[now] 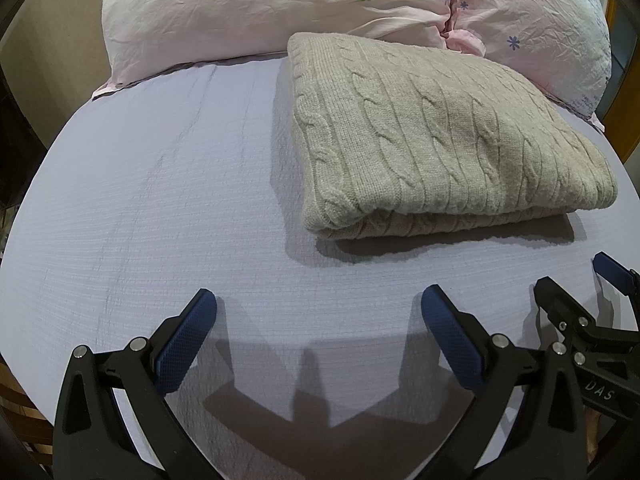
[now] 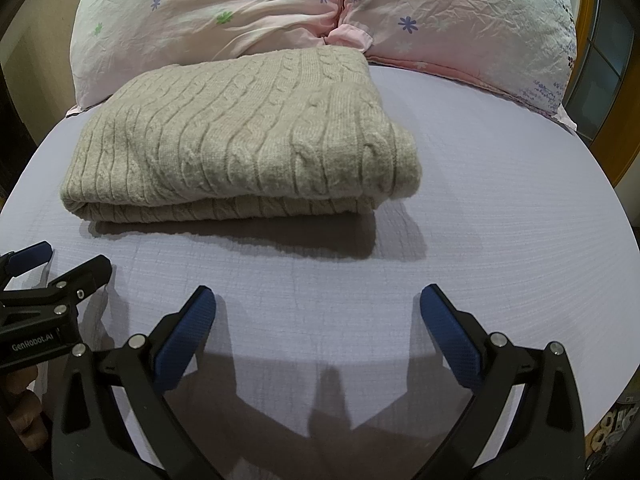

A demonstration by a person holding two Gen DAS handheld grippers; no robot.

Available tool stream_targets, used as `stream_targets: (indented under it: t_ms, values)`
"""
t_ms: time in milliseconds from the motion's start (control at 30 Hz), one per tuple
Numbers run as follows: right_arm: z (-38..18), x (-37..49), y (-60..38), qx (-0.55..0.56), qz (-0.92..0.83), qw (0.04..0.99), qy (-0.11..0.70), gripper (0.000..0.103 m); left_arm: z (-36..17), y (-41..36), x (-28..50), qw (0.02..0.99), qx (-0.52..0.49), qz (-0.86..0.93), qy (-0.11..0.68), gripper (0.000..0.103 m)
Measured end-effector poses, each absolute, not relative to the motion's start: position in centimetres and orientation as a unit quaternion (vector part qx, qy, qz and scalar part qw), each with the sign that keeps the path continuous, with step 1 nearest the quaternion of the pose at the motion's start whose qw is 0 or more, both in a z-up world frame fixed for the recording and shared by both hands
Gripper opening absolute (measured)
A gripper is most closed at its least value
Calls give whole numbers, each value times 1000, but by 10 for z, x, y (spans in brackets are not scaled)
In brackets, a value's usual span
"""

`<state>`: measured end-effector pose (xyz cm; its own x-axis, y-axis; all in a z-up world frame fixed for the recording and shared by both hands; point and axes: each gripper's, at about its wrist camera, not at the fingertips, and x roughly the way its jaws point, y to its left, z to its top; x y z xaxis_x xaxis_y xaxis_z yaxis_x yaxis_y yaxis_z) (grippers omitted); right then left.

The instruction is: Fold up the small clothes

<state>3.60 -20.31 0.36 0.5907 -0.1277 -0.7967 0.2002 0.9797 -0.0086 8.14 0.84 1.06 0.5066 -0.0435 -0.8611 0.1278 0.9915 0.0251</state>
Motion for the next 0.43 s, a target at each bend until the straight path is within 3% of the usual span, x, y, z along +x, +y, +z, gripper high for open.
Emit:
stream_targets:
  t_ms: [433]
  values:
    - [3,37,-203,42,-93,892,441,101,11,11,83,868,43,-50,492,102]
